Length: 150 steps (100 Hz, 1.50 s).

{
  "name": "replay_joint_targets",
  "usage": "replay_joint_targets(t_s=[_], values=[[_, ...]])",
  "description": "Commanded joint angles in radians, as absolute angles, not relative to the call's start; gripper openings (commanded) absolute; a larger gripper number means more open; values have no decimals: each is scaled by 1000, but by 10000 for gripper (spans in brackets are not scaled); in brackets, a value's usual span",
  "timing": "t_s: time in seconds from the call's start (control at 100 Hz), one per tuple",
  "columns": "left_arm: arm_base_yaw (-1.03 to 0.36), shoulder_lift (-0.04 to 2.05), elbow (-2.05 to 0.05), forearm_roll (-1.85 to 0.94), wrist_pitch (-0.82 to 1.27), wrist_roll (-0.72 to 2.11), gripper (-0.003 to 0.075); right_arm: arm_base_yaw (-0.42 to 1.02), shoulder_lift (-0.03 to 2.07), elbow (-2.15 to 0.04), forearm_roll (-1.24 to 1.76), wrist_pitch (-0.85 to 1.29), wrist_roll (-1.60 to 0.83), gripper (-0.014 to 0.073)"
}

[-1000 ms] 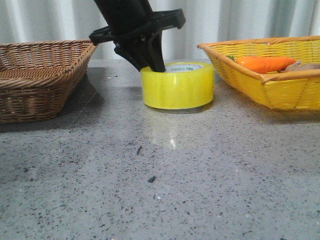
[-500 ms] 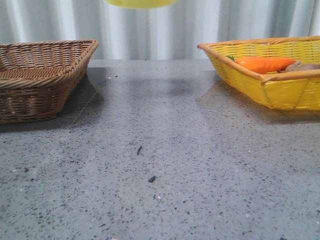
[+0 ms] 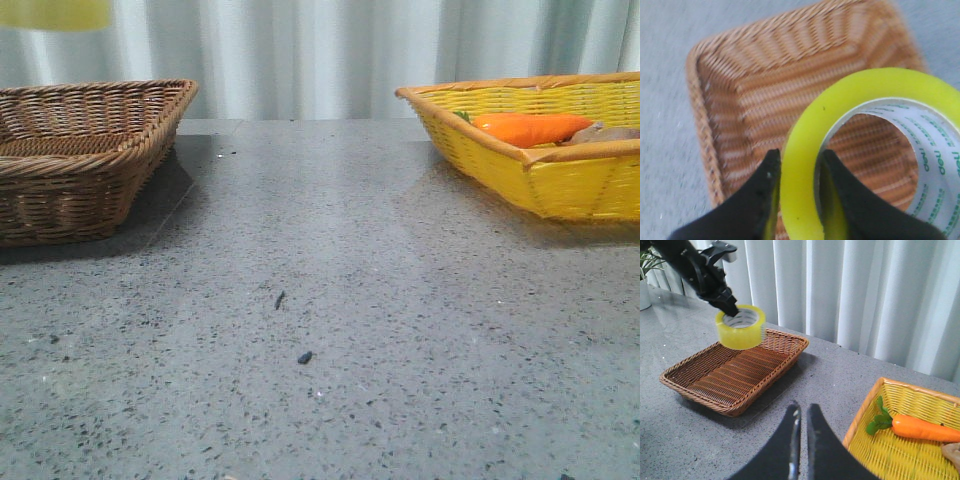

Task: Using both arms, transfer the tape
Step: 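Lift the tape roll with the left gripper and carry it over the brown basket, then lower the tape roll into the brown basket and open the left gripper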

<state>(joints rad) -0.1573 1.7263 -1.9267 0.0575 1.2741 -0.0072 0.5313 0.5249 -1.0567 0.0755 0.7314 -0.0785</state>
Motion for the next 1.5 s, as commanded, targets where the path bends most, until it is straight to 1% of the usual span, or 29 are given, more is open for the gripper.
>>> replay_joint_targets(t_s=[0.0, 0.11, 0.27, 0.34, 0.41, 0.46, 0.48, 0.53, 0.6, 0.65, 0.7, 0.82, 0.89, 1.03, 1.18, 1.32, 1.41, 1.49], values=[[-94, 1668, -1892, -14, 1238, -22, -20, 526, 539, -1075, 77, 645, -78, -51], [-47, 1668, -1808, -72, 1205, -22, -20, 526, 539, -1075, 77, 645, -78, -51], [-44, 1668, -1728, -69, 1169, -22, -20, 526, 539, -1075, 77, 643, -78, -51], [-44, 1668, -1711, -76, 1160, -22, 2, 526, 539, -1075, 77, 643, -78, -51], [-44, 1668, -1706, -92, 1159, -22, 87, 526, 539, -1075, 77, 643, -78, -50], [-44, 1668, -1706, -97, 1161, -22, 186, 526, 539, -1075, 77, 643, -78, -51], [-44, 1668, -1706, -97, 1164, -22, 214, 526, 539, -1075, 77, 643, -78, -51], [-44, 1666, -1706, -97, 1166, -22, 327, 526, 539, -1075, 77, 643, -78, -51], [-46, 1650, -1706, -115, 1158, -22, 449, 526, 539, -1075, 77, 645, -78, -50], [-46, 1631, -1704, -136, 1137, -22, 505, 526, 539, -1074, 77, 647, -78, -50], [-48, 1604, -1704, -160, 1099, -22, 524, 526, 537, -1066, 77, 647, -78, -50], [-70, 1489, -1653, -192, 923, 0, 498, 526, 492, -1009, 75, 629, -80, -50], [-101, 1391, -1573, -192, 799, 0, 472, 526, 435, -950, 62, 606, -84, -50], [-196, 1156, -1304, -192, 552, 0, 434, 526, 278, -800, -6, 556, -84, -51], [-326, 908, -957, -192, 373, 0, 393, 526, 121, -659, -37, 520, -84, -51], [-402, 728, -712, -192, 251, 0, 311, 526, 48, -596, -37, 515, -84, -51], [-421, 637, -608, -192, 209, 0, 235, 526, 39, -581, -37, 517, -84, -51], [-425, 579, -555, -192, 201, 0, 146, 526, 39, -575, -38, 520, -84, -51]])
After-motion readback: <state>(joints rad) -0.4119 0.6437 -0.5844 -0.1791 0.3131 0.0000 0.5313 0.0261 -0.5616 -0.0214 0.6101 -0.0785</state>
